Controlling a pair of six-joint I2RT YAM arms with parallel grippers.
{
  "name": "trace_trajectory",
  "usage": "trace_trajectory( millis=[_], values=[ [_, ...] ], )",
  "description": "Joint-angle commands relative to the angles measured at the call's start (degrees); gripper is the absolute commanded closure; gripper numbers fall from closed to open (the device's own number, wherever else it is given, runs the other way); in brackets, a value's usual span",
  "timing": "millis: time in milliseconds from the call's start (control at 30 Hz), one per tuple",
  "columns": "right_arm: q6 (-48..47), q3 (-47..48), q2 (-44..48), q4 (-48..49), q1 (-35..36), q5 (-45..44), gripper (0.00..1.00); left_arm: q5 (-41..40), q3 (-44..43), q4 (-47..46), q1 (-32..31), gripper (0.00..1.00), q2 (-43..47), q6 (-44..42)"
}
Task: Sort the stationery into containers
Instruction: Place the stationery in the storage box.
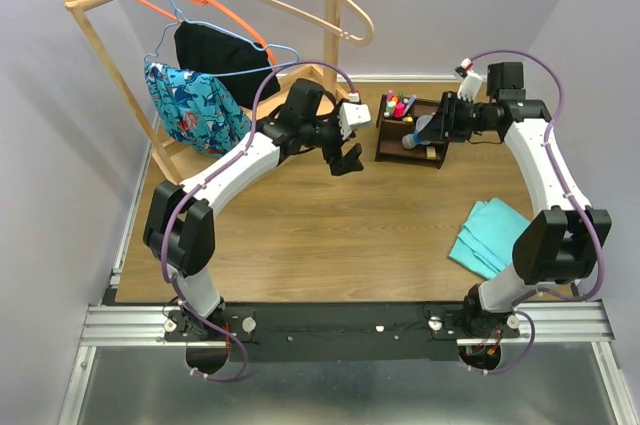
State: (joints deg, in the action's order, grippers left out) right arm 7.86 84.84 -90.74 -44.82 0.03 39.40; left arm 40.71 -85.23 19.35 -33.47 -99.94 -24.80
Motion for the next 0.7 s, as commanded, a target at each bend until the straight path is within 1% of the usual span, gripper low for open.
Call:
trace_trajectory(
  millis=[0, 133, 267, 500, 667],
  values=[
    [-11.2, 5.6, 0.9, -7.7, -1.0, -15.9, 0.76, -0.2, 3.2, -2.4, 0.1, 0.01, 1.8, 1.6],
    [-14.4, 10.3, -1.1, -11.0, -1.1, -23.3, 0.78, 0.8, 3.7, -3.9, 0.1, 0.01, 1.4, 1.7],
    [-17.0, 13.2, -3.1, -13.4, -1.1, -27.3, 0.80, 0.9, 4.5, -5.2, 0.2, 0.01, 1.3, 1.7],
    [-17.3, 14.1, -6.2, -12.2, -1.1, -29.5, 0.81, 1.9, 6.6, -8.3, 0.2, 0.01, 1.5, 3.1],
    [-17.7, 17.2, -9.2, -11.4, -1.1, -29.6, 0.81, 2.2, 6.5, -9.7, 0.2, 0.01, 0.2, 4.1]
  ],
)
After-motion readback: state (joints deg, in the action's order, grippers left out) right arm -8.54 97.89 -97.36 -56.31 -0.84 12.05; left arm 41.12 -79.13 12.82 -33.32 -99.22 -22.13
